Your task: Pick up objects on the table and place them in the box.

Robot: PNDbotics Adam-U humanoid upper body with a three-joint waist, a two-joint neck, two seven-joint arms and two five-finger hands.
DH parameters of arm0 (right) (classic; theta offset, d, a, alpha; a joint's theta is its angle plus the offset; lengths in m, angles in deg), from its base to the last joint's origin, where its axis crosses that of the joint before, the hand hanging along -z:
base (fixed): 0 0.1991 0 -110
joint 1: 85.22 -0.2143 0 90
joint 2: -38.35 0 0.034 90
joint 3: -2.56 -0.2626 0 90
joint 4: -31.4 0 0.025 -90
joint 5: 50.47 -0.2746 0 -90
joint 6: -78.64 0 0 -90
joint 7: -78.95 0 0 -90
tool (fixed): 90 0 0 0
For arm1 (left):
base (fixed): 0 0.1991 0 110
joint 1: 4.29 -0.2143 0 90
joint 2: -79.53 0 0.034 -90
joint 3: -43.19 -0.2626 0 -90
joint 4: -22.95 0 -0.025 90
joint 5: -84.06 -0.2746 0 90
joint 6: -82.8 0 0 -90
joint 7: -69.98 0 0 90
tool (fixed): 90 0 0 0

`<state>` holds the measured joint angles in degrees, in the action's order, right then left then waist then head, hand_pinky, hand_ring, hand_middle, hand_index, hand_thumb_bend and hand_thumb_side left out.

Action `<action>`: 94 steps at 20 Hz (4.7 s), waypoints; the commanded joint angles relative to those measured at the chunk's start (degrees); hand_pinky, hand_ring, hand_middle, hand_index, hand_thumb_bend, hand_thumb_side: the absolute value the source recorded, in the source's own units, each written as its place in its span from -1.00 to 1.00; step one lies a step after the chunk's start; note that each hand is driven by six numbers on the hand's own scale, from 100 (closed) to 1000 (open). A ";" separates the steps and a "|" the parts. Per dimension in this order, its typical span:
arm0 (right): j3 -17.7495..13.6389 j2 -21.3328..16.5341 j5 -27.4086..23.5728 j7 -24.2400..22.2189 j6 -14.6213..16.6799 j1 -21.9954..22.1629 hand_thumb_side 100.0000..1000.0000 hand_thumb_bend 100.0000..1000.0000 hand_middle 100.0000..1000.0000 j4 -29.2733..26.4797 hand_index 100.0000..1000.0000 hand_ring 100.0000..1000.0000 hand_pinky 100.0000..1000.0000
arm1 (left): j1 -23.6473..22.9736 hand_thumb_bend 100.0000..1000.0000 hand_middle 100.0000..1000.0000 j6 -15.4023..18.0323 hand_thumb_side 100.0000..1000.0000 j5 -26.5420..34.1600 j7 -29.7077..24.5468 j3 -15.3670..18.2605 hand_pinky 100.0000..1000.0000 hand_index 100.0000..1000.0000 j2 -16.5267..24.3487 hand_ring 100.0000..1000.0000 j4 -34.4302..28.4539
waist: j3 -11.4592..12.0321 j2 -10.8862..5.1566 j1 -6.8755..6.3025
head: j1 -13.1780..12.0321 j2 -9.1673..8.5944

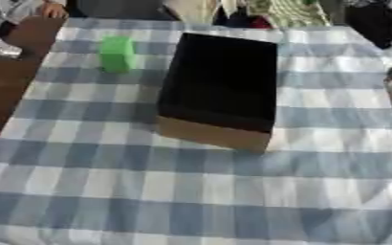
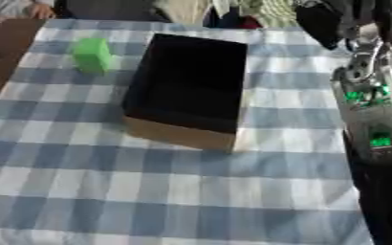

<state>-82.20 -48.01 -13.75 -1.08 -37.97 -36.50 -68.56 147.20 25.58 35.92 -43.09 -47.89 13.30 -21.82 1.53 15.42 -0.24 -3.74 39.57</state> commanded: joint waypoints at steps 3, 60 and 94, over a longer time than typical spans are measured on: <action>0.08 -0.30 -0.51 0.04 -0.29 -1.01 -0.49 -1.00 0.53 -0.94 0.80 0.80 0.67 | 2.73 0.25 0.77 1.98 -0.38 -2.16 -1.59 0.93 0.26 1.00 0.01 0.73 2.02 | -0.20 -0.44 -0.38 | -0.95 -1.27; 0.38 -0.51 -4.63 1.00 -1.15 -1.08 -0.46 -1.00 0.48 -0.83 0.78 0.78 0.65 | 9.32 0.16 0.78 -4.78 -1.00 4.83 -25.57 1.72 0.84 1.00 -5.64 0.81 2.22 | -3.58 3.85 -1.96 | -5.79 -5.21; 0.36 -1.25 -7.14 1.61 -1.61 -1.56 -0.41 -1.00 0.47 -0.79 0.78 0.78 0.66 | 10.13 -0.09 0.52 -9.93 -1.00 -3.46 -20.17 2.81 0.71 0.79 -7.09 0.64 3.47 | -5.74 6.98 -2.88 | -8.34 -7.51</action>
<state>-81.76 -48.06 -20.54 0.55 -39.58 -37.08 -68.55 156.27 14.19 33.03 -62.15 -45.47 5.23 -18.11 -4.23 23.65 -3.12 -11.78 32.62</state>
